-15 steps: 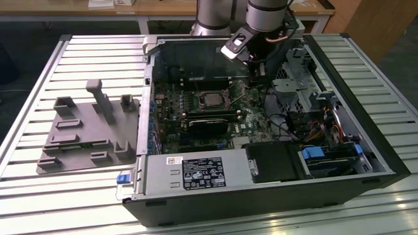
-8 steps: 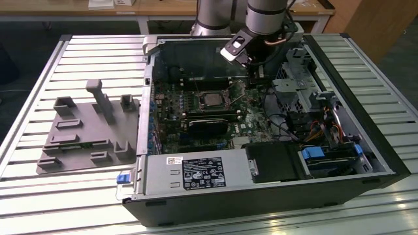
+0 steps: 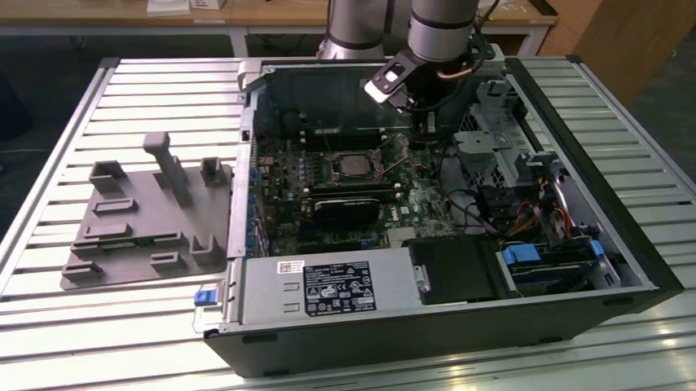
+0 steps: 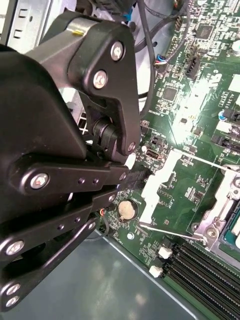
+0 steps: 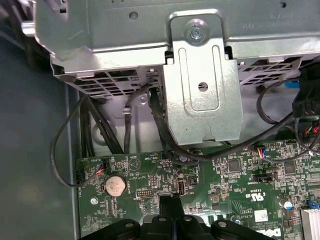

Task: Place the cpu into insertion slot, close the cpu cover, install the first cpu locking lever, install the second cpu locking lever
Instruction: 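Close the cpu cover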

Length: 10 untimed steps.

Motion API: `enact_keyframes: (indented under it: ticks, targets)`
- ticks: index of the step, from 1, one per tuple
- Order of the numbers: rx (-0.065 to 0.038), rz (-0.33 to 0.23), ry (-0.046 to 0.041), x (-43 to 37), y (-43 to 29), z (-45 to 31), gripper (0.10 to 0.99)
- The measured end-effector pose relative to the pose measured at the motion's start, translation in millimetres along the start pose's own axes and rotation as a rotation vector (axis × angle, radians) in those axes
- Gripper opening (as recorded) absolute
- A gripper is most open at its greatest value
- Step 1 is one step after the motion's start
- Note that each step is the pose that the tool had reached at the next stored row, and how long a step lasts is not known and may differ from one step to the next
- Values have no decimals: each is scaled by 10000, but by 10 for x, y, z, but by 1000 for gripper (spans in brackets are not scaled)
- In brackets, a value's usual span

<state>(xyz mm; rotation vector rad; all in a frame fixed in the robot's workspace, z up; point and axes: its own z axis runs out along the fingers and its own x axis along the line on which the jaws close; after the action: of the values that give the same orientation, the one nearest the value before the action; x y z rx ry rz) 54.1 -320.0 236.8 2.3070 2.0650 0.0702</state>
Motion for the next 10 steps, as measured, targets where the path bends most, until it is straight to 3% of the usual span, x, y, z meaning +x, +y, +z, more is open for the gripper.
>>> enact_keyframes:
  ticks: [6,8,10]
  targets:
    - [33,12,-4,0,1,1,102]
    - [246,12,-27,1,2,3,102]
    - [569,12,-64,1,6,5,102]
